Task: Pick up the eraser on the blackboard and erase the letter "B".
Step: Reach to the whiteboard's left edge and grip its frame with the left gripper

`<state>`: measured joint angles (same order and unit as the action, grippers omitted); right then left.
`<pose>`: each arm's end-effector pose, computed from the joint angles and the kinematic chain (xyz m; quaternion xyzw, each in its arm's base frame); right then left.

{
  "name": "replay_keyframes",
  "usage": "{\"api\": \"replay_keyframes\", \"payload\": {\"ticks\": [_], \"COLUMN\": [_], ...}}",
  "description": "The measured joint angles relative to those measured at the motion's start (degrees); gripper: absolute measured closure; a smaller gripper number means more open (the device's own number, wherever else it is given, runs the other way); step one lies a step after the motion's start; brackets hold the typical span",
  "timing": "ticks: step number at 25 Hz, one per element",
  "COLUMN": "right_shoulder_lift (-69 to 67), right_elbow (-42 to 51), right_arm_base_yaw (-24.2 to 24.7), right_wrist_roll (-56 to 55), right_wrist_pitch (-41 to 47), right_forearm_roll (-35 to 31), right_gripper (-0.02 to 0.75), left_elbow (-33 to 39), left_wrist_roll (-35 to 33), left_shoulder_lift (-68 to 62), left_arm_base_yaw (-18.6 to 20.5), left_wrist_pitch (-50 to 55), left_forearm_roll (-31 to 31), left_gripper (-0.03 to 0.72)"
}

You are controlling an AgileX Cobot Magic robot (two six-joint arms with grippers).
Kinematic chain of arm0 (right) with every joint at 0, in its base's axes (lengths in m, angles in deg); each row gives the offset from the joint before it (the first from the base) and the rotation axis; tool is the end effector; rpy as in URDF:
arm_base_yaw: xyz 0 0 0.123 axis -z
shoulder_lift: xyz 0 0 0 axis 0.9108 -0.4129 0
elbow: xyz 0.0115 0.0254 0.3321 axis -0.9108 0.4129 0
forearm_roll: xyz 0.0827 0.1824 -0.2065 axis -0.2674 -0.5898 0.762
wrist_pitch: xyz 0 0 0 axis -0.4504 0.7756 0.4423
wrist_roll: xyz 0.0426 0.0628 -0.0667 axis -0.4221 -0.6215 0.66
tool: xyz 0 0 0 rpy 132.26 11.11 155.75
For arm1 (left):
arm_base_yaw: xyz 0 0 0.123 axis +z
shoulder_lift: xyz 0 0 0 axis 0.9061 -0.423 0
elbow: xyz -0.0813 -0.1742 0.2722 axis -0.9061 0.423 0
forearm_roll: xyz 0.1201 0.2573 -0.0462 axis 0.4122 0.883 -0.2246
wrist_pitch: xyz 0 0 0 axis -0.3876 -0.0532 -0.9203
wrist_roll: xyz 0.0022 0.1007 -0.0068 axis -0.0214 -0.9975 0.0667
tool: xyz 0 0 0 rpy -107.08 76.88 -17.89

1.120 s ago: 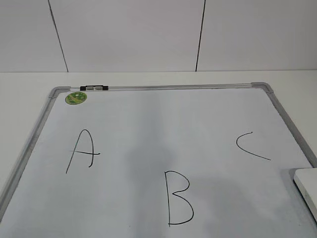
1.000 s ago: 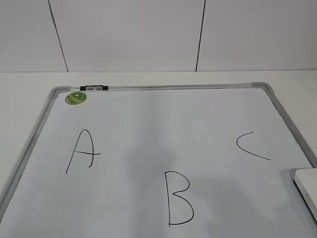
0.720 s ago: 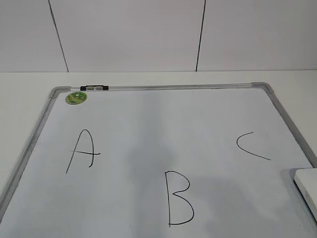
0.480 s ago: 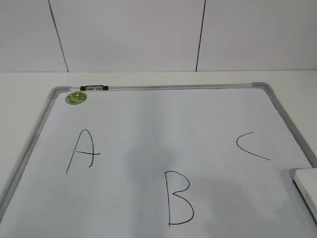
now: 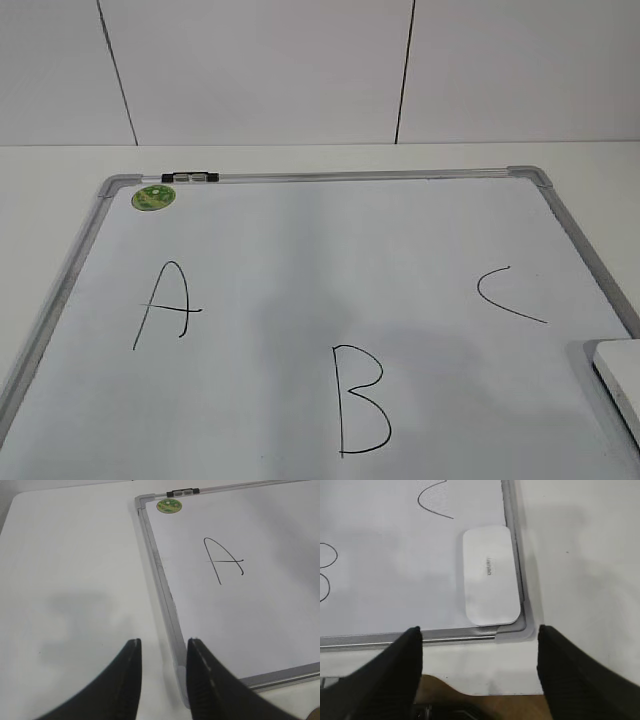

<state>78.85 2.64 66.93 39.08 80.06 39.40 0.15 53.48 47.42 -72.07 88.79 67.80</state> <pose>0.0021 0.0060 0.2915 0.0088 0.9155 0.0275 0.4013 -0.0164 -0.0027 0.2935 0.0644 0.8601 -0.0520 0.5033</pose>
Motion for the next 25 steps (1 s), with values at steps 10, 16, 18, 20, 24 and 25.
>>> {"api": "replay_keyframes", "payload": {"ticks": [10, 16, 18, 20, 24, 25], "right_shoulder_lift": [-16.6, -27.6, -31.1, -34.5, -39.3, -40.3], "right_elbow": [-5.0, -8.3, -9.6, -11.1, -14.1, -14.7], "right_arm_base_yaw": [0.0, 0.0, 0.0, 0.0, 0.0, 0.0], "right_wrist_roll": [0.0, 0.0, 0.0, 0.0, 0.0, 0.0], "right_wrist_pitch": [1.8, 2.4, 2.4, 2.4, 2.4, 2.3], "right_forearm_roll": [-4.0, -6.3, -6.4, -6.4, -6.4, -6.4], "right_gripper": [0.187, 0.187, 0.187, 0.187, 0.187, 0.187], "left_elbow": [-1.5, -8.1, -10.5, -13.2, -18.0, -19.1], "left_wrist_roll": [0.0, 1.2, 2.3, 2.7, 2.9, 3.0], "left_shoulder_lift": [-7.7, -22.8, -28.2, -34.5, -45.7, -48.7], "left_arm_base_yaw": [0.0, 0.0, 0.0, 0.0, 0.0, 0.0], "left_wrist_pitch": [1.7, 6.0, 7.1, 8.0, 8.0, 8.0], "left_forearm_roll": [-0.3, -0.3, -0.4, -0.7, -1.8, -1.9], "left_gripper": [0.45, 0.45, 0.45, 0.45, 0.449, 0.45]}}
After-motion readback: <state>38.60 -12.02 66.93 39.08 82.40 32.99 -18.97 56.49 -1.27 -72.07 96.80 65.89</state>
